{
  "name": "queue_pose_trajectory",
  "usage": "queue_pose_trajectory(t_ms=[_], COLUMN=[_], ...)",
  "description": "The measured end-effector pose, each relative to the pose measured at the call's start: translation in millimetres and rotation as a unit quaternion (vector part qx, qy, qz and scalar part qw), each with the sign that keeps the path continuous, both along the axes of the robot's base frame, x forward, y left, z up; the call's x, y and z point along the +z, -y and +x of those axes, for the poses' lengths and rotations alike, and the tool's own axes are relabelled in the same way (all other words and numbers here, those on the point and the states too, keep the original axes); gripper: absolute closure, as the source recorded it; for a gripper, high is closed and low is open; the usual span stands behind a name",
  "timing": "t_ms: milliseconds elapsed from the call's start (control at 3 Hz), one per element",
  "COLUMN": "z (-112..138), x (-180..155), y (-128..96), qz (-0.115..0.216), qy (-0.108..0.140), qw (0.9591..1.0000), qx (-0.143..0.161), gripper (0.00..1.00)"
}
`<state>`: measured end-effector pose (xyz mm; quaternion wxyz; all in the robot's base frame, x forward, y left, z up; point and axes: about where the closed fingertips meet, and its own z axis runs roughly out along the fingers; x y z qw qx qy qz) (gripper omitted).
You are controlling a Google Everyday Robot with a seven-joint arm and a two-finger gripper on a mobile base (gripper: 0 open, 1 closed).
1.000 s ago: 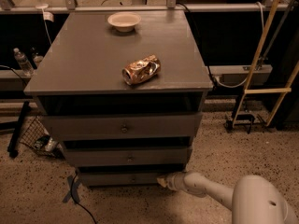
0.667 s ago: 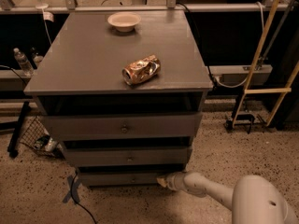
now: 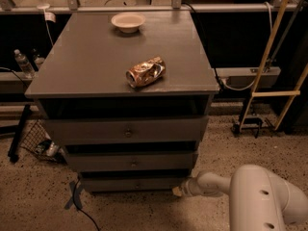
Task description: Close bottom drawer
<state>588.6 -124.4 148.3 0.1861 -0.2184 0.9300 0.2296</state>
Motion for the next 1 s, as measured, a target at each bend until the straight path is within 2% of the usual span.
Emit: queue_pose_trajectory(t_ms=[333,1000], z=[-18,-52], x=[-1,8], y=[26,84], qz=[-0.02,-0.041], qy=[-0.034,-0.06], qw=[0.9991,0.9952], qx=[-0.016,-0.066], gripper=[1.0,1.0])
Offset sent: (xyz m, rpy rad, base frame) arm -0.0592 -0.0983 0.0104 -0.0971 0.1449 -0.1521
